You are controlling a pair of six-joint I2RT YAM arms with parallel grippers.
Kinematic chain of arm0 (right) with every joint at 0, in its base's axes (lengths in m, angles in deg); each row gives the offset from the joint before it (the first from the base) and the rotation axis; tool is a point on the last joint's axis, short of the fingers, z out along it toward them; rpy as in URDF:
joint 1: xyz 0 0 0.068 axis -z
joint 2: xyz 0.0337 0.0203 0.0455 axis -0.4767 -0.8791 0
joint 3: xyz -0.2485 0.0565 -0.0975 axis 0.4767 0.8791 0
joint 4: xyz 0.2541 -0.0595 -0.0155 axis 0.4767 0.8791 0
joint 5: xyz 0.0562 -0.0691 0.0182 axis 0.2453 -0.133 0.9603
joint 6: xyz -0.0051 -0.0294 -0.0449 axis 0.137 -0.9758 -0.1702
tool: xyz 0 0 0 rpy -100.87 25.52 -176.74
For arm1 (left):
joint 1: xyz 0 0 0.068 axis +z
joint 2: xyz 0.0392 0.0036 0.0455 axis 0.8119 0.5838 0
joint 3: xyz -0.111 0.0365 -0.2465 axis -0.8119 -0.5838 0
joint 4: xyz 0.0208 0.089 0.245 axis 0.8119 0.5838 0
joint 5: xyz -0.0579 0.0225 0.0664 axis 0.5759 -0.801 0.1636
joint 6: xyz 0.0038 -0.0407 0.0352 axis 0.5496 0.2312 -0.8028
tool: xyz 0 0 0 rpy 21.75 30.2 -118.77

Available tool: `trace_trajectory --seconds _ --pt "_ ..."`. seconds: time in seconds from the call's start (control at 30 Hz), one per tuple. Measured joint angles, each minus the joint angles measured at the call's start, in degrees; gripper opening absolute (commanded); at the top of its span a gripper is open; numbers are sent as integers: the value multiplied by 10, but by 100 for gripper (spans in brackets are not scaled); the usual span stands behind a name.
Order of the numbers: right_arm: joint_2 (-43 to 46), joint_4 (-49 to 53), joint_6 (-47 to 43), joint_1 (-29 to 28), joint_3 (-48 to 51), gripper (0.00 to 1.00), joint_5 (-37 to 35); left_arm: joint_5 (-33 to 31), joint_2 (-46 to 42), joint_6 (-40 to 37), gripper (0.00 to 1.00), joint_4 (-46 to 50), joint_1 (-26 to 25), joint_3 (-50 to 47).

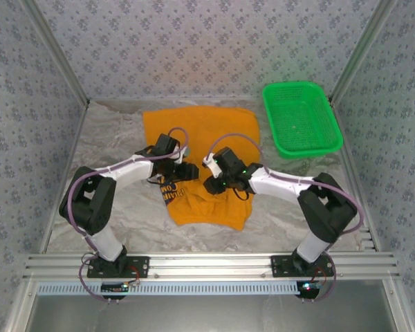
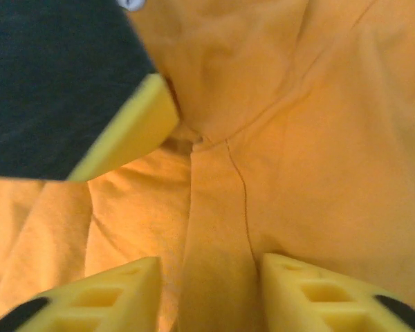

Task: Fold the inside-out t-shirt

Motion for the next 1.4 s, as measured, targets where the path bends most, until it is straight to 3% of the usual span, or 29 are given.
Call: trace_trajectory --seconds 0.07,0.27,0.4,0.5,0.6,0.77,0.97,1.2,1.27,1.37,1.4 --pt "-22 2 11 -2 -3 0 -7 -5 0 0 53 1 -2 -6" --pt "-22 10 75 26 -29 0 61 -17 -1 -6 54 1 -9 -11" --pt "13 5 133 92 -39 0 148 -27 -4 -12 54 0 -17 -12" --pt "11 4 160 149 -45 0 170 -31 -2 -13 54 -1 -23 -11" --pt "-24 12 179 190 -46 27 148 -35 23 -12 53 -11 -27 0" --pt "-61 33 186 189 -37 40 84 -42 66 -12 53 -17 -28 26" --pt "3 50 109 127 -42 47 37 -45 68 -14 53 -17 -28 52" --pt "34 53 57 83 -86 46 43 -36 89 -23 52 -26 -37 73" --pt "20 43 58 80 -78 46 54 -35 103 -24 47 -26 -39 75" --pt "-12 34 61 74 -57 44 60 -33 121 -24 23 -25 -40 82" --pt "-21 35 61 70 -51 38 60 -33 123 -26 17 -25 -40 84"
